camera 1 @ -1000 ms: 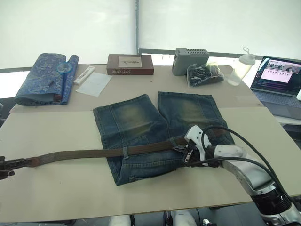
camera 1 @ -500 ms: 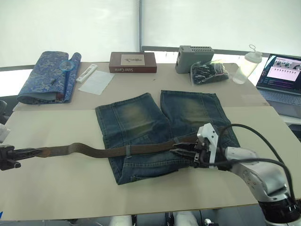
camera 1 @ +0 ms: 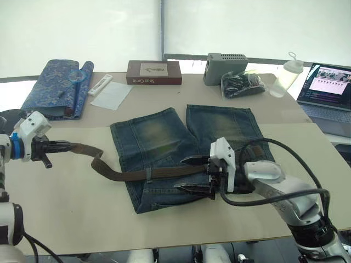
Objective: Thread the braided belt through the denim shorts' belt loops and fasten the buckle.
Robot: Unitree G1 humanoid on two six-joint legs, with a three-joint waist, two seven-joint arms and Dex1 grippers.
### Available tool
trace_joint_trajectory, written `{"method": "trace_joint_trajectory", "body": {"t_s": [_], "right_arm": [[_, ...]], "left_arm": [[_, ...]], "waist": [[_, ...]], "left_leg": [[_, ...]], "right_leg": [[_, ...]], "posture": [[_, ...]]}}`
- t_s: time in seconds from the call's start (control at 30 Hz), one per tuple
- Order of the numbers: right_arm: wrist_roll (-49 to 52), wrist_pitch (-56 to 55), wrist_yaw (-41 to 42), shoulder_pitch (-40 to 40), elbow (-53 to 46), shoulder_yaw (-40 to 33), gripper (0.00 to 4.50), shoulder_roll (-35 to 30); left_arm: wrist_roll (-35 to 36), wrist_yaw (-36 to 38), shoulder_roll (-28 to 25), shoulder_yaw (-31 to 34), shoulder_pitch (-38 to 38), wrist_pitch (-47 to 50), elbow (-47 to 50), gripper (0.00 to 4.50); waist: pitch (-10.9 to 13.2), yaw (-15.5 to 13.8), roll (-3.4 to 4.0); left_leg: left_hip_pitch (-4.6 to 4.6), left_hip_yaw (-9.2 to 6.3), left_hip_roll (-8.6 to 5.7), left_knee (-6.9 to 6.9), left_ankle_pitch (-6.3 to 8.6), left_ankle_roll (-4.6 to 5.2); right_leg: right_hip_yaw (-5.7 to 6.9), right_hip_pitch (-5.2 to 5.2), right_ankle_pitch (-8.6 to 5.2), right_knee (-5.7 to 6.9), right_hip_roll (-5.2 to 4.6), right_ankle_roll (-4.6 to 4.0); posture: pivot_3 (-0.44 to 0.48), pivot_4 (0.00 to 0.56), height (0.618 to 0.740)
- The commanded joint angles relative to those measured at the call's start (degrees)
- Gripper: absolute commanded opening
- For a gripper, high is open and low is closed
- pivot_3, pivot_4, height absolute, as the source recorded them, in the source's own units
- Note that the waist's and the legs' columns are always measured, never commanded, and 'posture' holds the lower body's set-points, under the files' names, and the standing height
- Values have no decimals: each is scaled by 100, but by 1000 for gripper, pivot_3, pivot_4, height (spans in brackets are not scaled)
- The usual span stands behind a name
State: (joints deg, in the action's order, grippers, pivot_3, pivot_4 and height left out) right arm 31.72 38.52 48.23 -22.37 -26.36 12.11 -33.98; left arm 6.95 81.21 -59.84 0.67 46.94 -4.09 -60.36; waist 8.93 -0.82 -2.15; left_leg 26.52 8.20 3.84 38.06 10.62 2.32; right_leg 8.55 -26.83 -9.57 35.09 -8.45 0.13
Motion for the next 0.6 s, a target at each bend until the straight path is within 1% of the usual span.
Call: {"method": "trace_joint_trajectory", "body": {"t_s": [0.03, 0.1, 0.13, 0.17, 0.2, 0.27, 0.37, 0.4, 0.43, 0.47, 0.5, 0.53, 0.57, 0.6], "right_arm": [[-178, -348, 101, 23, 64, -58, 4467, -8], [-197, -383, 104, 64, 69, -73, 4467, 24], [-222, -392, 82, 74, 71, -69, 4494, 43], [-250, -375, 39, 85, 81, -88, 4500, 45], [-247, -337, 26, 129, 67, -163, 4500, -14], [-209, -231, -1, 246, -12, -350, 4500, -167], [-82, -107, 43, 600, -172, -786, 4500, -548], [26, -14, 70, 784, -226, -1043, 4500, -716], [118, 28, 91, 985, -250, -1367, 4500, -875], [186, 129, 154, 1209, -246, -1742, 4500, -1109], [190, 196, 208, 1408, -219, -2072, 4500, -1348], [130, 227, 183, 1532, -165, -2309, 4500, -1538], [27, 226, 95, 1595, -57, -2503, 4500, -1684], [-74, 210, -12, 1579, 44, -2603, 4500, -1778]], "left_arm": [[-109, -46, 8, 97, -101, -515, -118, 0], [-357, -177, -112, -39, -115, -550, -297, 0], [-474, -393, -205, -52, -78, -585, -441, 362], [-539, -580, -290, -27, -13, -470, -578, 734], [-543, -662, -392, 41, 11, -377, -673, 910], [-438, -782, -522, 247, 49, -233, -761, 1844], [76, -328, -624, 670, 12, 539, -471, 3134], [397, -79, -604, 869, -182, 1071, -67, 3636], [839, 65, -564, 1137, -666, 1756, 764, 4065], [1450, 49, -495, 1505, -1470, 2741, 2096, 4312], [2091, -154, -407, 1897, -2282, 3894, 3548, 4426], [2683, -539, -267, 2289, -3024, 4926, 4961, 4426], [3259, -936, -46, 2592, -3611, 5703, 6165, 4426], [3770, -1413, 231, 2826, -3917, 6312, 6974, 4426]], "waist": [[0, 0, 0], [0, 12, 0], [0, 20, 0], [0, 29, 0], [2, 46, -3], [6, 51, -10], [8, 7, -11], [9, -17, -10], [10, -29, -10], [18, -61, 3], [36, -46, 33], [44, -47, 47], [57, -16, 54], [61, -4, 58]], "left_leg": [[0, 0, -1, 0, -1, 2], [0, -1, 1, 1, -2, 3], [0, -1, 2, 1, -9, 10], [0, -2, 2, 3, -27, 38], [0, -1, 2, 4, -27, 37], [0, -4, 9, 10, -23, 25], [1, -9, 6, 14, -4, -6], [1, -12, 4, 15, -3, -5], [1, -16, 3, 20, -2, -4], [1, -17, 3, 20, -1, -3], [0, -21, 1, 22, 4, 3], [1, -23, -1, 27, 12, 15], [-8, -29, -8, 33, 16, 22], [-6, -31, -1, 45, 22, 28]], "right_leg": [[0, 0, 4, 6, 1, 7], [2, -2, 9, 14, 4, 19], [2, -2, 10, 17, 7, 21], [3, -2, 10, 23, 8, 22], [3, -4, 10, 24, 9, 22], [3, -9, 9, 33, 9, 22], [2, -10, -2, 34, 3, 4], [3, -8, -5, 33, 1, 0], [4, -14, -10, 30, 0, -7], [5, -17, -11, 28, 0, -8], [1, -13, -12, 18, -4, -11], [-8, 2, -11, -2, -8, -9], [-14, 18, -11, 2, -11, -8], [-17, 19, -11, -9, -9, -7]], "posture": [[0, 150, 709], [0, 150, 709], [0, 150, 709], [0, 150, 709], [0, 150, 709], [0, 150, 709], [0, 150, 709], [0, 150, 709], [0, 150, 709], [0, 150, 709], [0, 150, 709], [0, 150, 709], [0, 150, 709], [0, 150, 709]]}}
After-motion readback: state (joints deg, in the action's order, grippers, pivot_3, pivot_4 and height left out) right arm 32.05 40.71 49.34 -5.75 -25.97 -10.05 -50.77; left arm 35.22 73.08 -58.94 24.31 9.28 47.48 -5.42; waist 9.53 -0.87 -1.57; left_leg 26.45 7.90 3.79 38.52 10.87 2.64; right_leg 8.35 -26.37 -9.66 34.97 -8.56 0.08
